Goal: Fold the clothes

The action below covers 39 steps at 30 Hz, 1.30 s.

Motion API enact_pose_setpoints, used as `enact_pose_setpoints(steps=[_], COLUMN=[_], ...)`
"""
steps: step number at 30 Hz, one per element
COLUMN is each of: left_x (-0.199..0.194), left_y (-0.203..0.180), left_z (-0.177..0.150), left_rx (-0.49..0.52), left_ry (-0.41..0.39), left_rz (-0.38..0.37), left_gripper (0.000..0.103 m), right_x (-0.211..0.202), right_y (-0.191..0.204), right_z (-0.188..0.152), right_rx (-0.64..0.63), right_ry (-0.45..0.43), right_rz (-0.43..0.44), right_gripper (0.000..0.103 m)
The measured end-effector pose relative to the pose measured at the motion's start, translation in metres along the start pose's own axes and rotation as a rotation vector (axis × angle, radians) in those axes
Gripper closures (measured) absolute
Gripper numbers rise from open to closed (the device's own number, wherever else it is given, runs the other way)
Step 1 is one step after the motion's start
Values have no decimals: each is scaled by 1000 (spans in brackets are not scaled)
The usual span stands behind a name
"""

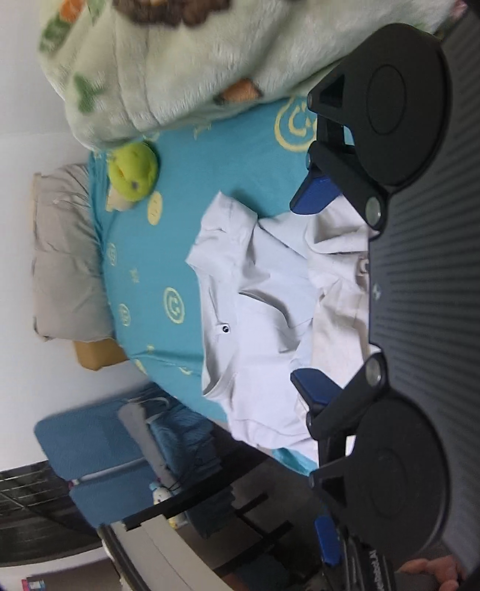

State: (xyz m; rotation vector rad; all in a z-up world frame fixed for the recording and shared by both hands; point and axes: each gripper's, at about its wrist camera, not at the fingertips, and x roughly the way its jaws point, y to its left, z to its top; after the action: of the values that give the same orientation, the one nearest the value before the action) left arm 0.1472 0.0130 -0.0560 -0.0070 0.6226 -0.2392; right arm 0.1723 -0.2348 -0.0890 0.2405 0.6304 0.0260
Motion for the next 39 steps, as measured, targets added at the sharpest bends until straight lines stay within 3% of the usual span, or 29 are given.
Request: enact_pose_setpoints(steps=[6,12,16,22,32,39], left_x=[-42,-73,-66,-36,-9,-7], left_y=[-11,-13,-15,13,41,50], left_z=[-12,-22,-30,-49,-75,-77], left_rx=[41,-76,-137,-382,-667,-725], left_ry=[15,67,164,369,535,469], left_rz=[31,-34,-44,-57,-90,-57], left_gripper=[7,4,4,5,5,6], right_x=[-42,-66,-64,-51,-43,-40], right_y=[4,4,4,-3,-3,-2], right_z=[-13,-23,-23,-23,-22,-22], right_rx=[-4,7,8,48,61,62], right_ry=[-27,-47,-46,-13,23,35], right_rz=[-11,-8,-15,-23,-22,-22], right_gripper=[11,11,11,11,11,11])
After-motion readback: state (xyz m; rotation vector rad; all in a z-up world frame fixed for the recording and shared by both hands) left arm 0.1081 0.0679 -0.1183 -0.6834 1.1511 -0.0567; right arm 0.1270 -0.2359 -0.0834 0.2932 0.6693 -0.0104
